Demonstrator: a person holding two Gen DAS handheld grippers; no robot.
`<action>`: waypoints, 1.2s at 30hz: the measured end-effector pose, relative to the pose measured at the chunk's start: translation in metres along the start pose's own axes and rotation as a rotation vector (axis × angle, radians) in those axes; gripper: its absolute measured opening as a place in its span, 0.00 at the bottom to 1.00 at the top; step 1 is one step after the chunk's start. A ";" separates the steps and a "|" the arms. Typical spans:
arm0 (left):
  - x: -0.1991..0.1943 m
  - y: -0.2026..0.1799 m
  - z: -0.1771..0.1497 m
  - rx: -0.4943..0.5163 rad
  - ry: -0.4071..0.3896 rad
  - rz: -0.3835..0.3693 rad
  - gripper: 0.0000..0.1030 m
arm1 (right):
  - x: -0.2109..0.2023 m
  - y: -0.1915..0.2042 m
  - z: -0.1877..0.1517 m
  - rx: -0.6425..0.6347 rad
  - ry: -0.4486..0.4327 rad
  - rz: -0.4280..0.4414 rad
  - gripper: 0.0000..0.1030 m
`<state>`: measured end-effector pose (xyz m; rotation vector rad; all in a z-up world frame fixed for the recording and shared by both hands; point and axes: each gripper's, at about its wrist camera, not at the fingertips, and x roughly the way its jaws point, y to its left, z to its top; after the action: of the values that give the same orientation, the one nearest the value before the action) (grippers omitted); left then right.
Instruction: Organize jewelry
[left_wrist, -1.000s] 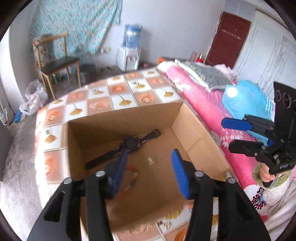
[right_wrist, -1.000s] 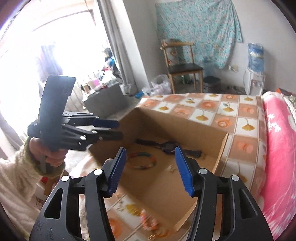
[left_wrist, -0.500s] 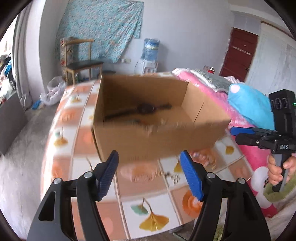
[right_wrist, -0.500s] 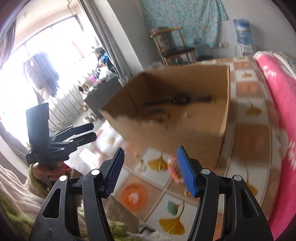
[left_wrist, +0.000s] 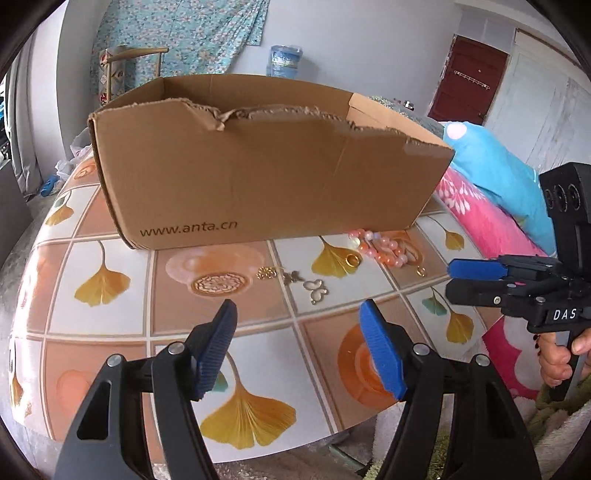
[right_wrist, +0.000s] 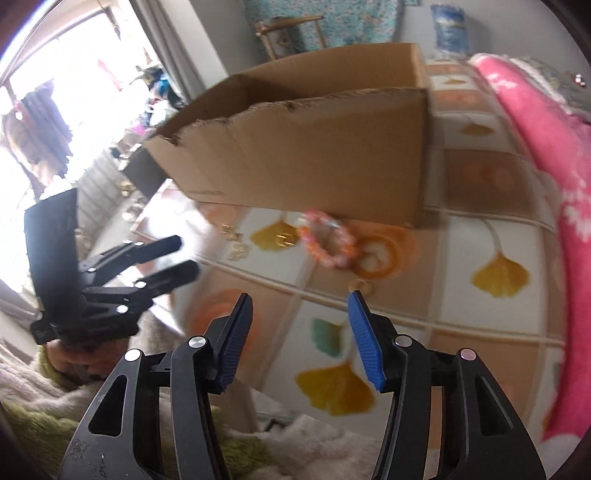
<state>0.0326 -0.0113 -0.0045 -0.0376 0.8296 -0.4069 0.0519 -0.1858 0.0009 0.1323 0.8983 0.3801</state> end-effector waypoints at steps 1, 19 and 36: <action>0.001 0.000 -0.001 0.005 0.001 0.003 0.65 | -0.002 -0.004 -0.002 0.009 -0.003 -0.015 0.47; 0.013 -0.008 0.000 0.049 0.027 0.047 0.65 | 0.033 -0.019 0.003 -0.021 -0.014 -0.163 0.18; 0.026 -0.026 0.016 0.112 0.010 0.051 0.65 | 0.034 -0.011 -0.005 -0.085 -0.021 -0.142 0.08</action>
<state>0.0505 -0.0471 -0.0071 0.0900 0.8152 -0.4049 0.0701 -0.1837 -0.0304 -0.0054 0.8640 0.2835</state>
